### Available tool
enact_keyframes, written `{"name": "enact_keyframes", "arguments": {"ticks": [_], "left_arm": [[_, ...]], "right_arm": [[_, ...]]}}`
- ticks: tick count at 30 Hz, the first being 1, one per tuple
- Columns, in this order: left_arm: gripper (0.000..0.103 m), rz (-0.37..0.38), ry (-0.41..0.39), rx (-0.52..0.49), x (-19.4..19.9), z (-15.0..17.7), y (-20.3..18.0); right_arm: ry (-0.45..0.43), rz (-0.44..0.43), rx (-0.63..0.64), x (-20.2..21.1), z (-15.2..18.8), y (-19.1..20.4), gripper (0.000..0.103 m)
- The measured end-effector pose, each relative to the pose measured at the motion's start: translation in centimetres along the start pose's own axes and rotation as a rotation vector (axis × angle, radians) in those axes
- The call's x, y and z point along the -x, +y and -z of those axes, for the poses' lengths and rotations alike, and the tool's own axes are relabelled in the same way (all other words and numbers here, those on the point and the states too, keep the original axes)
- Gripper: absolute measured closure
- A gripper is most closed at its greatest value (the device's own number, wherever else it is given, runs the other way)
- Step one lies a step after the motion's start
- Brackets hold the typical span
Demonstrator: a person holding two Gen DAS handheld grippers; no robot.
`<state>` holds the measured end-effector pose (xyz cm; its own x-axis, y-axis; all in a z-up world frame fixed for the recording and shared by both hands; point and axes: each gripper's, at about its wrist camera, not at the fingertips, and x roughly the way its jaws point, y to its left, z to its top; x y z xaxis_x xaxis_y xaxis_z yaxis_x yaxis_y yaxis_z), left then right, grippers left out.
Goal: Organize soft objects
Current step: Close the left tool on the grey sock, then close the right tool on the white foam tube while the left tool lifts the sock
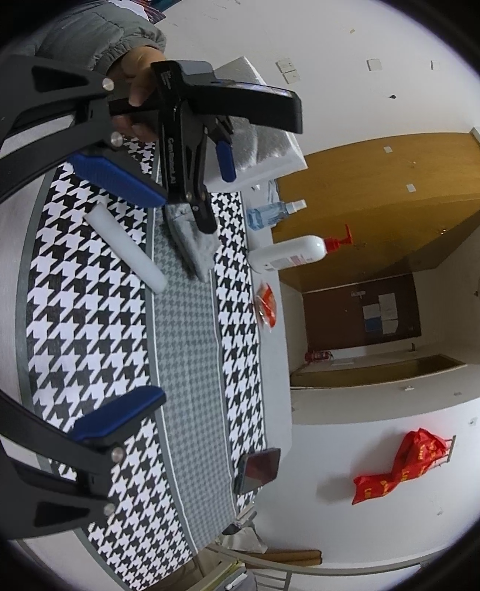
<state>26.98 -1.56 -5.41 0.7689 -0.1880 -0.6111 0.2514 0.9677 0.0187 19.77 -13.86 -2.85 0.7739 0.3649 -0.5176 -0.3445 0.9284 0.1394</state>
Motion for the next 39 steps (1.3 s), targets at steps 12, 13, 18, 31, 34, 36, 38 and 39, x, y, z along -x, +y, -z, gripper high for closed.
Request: {"name": "enact_keyframes", "arguments": {"ticks": [12, 13, 18, 31, 34, 36, 38, 39], "left_arm": [[0.033, 0.048, 0.097, -0.016, -2.6, -0.1, -0.9], [0.038, 0.060, 0.110, -0.009, -3.0, -0.1, -0.8], [0.051, 0.088, 0.160, 0.024, -4.1, -0.1, -0.3], [0.088, 0.120, 0.173, 0.042, -5.1, -0.5, -0.2], [0.088, 0.112, 0.140, 0.034, -4.3, -0.5, 0.0], [0.088, 0.109, 0.124, 0.036, -3.8, -0.4, 0.3], [0.088, 0.111, 0.115, 0.044, -3.2, -0.3, 0.6], [0.088, 0.107, 0.108, 0.050, -2.9, -0.2, 0.9]], "right_arm": [[0.042, -0.023, -0.006, -1.2, 0.4, 0.1, 0.004], [0.043, -0.024, -0.006, -1.2, 0.5, 0.1, 0.004], [0.060, -0.032, -0.009, -1.8, 0.6, 0.2, 0.004], [0.113, -0.040, 0.003, -3.2, 0.8, 0.7, 0.004], [0.138, -0.018, 0.010, -3.7, 1.0, 1.1, 0.004], [0.157, -0.016, 0.013, -4.1, 1.1, 1.4, 0.004], [0.167, -0.012, 0.015, -4.4, 1.1, 1.8, 0.004], [0.172, -0.010, 0.018, -4.5, 1.1, 2.1, 0.004]]}}
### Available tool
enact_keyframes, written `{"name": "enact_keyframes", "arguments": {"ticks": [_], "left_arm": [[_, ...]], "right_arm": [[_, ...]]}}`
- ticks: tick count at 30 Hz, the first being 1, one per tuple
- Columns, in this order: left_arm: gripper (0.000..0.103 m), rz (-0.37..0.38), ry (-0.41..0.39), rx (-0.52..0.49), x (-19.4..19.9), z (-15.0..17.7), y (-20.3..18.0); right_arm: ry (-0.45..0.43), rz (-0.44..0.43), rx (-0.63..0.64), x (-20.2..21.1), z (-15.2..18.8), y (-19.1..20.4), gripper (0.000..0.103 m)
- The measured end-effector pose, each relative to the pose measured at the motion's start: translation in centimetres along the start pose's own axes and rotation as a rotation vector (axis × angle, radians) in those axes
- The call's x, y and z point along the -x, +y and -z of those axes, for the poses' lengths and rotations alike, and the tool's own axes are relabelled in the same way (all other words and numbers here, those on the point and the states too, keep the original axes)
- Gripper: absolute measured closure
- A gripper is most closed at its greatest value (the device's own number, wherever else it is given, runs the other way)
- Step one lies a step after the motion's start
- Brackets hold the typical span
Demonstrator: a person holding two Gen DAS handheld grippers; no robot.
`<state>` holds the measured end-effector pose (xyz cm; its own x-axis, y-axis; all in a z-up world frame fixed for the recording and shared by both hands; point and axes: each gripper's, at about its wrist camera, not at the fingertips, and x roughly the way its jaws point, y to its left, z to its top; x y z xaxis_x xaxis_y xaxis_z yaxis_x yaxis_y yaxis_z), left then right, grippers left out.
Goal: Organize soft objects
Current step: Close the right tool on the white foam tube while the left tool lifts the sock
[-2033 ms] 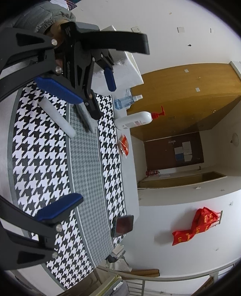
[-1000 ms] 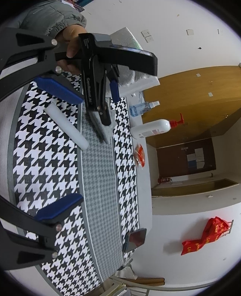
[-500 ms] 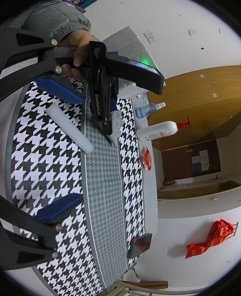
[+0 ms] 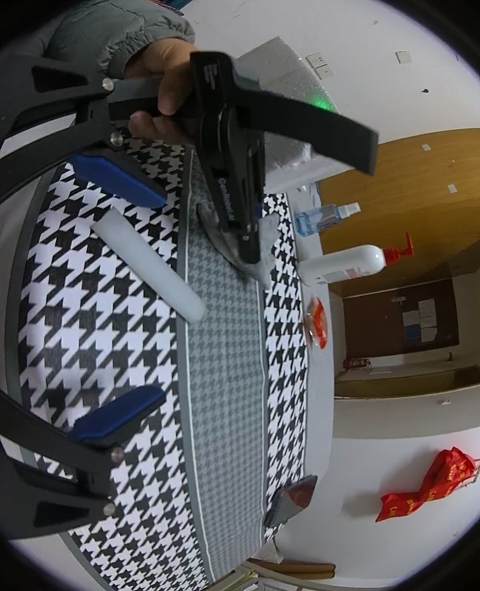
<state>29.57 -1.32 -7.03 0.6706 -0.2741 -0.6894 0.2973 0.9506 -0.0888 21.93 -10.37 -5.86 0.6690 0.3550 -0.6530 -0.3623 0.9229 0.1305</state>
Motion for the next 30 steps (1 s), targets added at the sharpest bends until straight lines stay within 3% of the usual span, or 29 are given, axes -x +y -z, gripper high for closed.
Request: {"name": "enact_keyframes", "arguments": {"ticks": [5, 22, 30], "left_arm": [[0.088, -0.009, -0.042, 0.014, 1.6, 0.1, 0.7], [0.088, -0.058, -0.117, 0.044, 3.9, 0.8, 2.2], [0.088, -0.069, -0.196, 0.030, 6.4, 1.2, 2.0]], "right_arm": [[0.020, 0.023, 0.019, -0.6, -0.1, 1.2, 0.005], [0.131, 0.108, -0.014, -3.0, 0.4, 2.9, 0.048], [0.140, 0.183, -0.045, -3.2, 0.7, 4.2, 0.054]]}}
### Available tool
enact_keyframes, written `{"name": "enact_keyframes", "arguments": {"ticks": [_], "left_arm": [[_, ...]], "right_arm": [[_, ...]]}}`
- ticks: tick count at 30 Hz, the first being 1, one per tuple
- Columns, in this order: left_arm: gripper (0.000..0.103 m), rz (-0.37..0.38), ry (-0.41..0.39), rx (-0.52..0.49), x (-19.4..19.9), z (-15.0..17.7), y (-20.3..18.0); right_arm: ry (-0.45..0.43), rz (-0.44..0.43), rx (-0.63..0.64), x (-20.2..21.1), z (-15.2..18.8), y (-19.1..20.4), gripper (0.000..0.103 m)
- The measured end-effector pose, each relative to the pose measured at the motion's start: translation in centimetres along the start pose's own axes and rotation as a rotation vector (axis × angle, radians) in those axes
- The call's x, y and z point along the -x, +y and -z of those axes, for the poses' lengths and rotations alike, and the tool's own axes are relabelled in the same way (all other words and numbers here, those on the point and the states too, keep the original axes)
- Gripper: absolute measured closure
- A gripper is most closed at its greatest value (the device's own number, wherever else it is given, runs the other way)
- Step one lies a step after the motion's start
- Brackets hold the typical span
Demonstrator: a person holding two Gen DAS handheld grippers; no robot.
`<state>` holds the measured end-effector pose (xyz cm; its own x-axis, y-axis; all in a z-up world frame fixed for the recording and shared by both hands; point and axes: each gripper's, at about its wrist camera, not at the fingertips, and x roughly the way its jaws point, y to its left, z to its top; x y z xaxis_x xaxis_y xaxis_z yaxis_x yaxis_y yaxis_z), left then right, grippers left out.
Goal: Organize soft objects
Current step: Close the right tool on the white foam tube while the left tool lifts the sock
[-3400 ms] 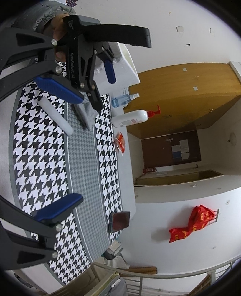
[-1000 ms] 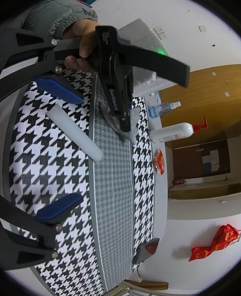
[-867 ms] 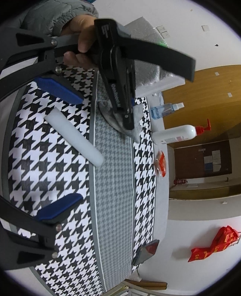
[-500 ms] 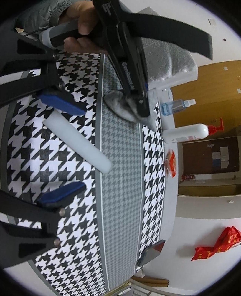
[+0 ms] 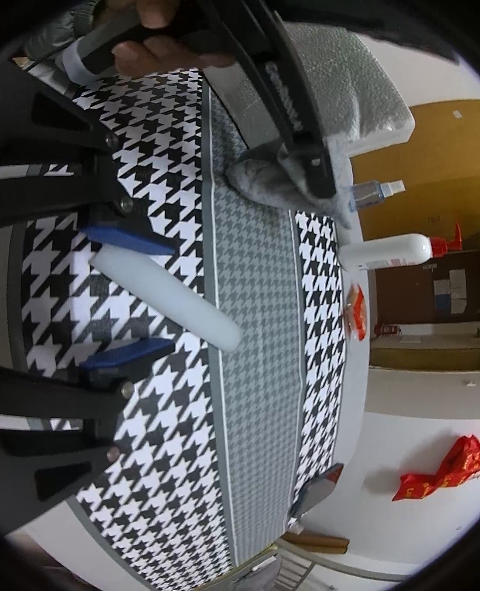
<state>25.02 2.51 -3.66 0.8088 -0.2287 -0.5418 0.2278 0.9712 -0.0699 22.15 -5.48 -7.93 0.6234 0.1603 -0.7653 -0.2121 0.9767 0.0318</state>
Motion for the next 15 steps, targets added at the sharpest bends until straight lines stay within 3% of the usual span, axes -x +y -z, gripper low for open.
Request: {"name": "enact_keyframes", "arguments": {"ticks": [14, 15], "left_arm": [[0.088, 0.047, -0.086, -0.021, 3.2, 0.3, -0.3], [0.088, 0.051, -0.090, -0.026, 3.3, 0.4, -0.4]], "right_arm": [[-0.002, 0.081, -0.070, -0.2, 0.3, 0.8, 0.064], [-0.004, 0.081, -0.076, -0.2, 0.3, 0.7, 0.068]]}}
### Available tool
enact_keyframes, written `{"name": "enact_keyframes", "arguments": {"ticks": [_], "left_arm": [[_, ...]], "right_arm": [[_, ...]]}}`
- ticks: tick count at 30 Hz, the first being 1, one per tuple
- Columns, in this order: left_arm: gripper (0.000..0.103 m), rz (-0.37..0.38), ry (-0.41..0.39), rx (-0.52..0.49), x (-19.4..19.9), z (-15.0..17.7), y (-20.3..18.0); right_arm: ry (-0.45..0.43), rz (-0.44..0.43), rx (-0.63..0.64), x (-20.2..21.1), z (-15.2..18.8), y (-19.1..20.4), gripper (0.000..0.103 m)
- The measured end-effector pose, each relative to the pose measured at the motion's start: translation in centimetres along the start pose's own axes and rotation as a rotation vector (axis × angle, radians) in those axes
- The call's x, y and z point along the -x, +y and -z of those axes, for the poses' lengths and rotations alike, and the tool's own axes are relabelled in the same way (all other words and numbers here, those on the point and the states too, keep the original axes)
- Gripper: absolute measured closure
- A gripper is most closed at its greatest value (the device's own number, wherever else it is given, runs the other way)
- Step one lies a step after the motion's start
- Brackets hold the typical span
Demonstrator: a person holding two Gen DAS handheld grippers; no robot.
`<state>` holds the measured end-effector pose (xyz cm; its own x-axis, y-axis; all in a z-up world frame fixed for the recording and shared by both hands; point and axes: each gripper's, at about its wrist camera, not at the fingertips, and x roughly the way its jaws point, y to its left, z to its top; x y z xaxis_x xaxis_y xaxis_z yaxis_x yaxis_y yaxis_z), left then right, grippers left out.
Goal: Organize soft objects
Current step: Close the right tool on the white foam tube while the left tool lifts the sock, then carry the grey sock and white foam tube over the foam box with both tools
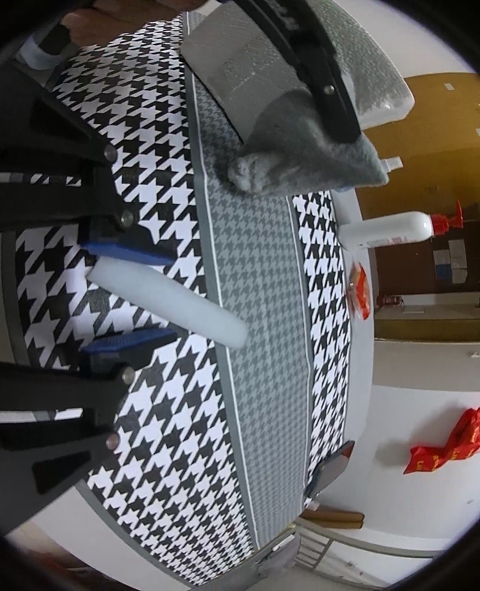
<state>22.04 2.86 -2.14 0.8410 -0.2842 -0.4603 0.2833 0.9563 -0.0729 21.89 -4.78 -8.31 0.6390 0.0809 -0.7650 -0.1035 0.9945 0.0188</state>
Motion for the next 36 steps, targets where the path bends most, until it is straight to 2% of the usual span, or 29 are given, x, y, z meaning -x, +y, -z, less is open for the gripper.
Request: {"name": "enact_keyframes", "arguments": {"ticks": [3, 7, 11, 14, 26, 36], "left_arm": [[0.088, 0.012, -0.016, -0.012, 0.4, 0.1, -0.4], [0.088, 0.027, -0.022, -0.029, 0.6, 0.2, -1.1], [0.088, 0.059, -0.003, -0.018, 0.5, 0.3, -1.2], [0.088, 0.053, -0.011, -0.013, 0.9, 0.1, -1.1], [0.088, -0.026, -0.090, -0.039, 5.2, -0.8, -1.4], [0.088, -0.142, -0.159, -0.050, 7.6, -1.6, -1.0]], "right_arm": [[0.001, -0.028, -0.031, -0.1, -0.2, -0.5, 0.077], [0.008, -0.057, -0.052, -0.3, -0.5, -1.3, 0.082], [-0.027, -0.046, -0.050, 0.3, -0.7, -1.5, 0.083], [-0.046, -0.048, -0.059, 0.7, -0.7, -1.7, 0.083], [-0.178, -0.078, -0.037, 4.7, -1.8, -2.4, 0.083], [-0.255, -0.142, 0.031, 6.6, -3.4, -1.5, 0.083]]}}
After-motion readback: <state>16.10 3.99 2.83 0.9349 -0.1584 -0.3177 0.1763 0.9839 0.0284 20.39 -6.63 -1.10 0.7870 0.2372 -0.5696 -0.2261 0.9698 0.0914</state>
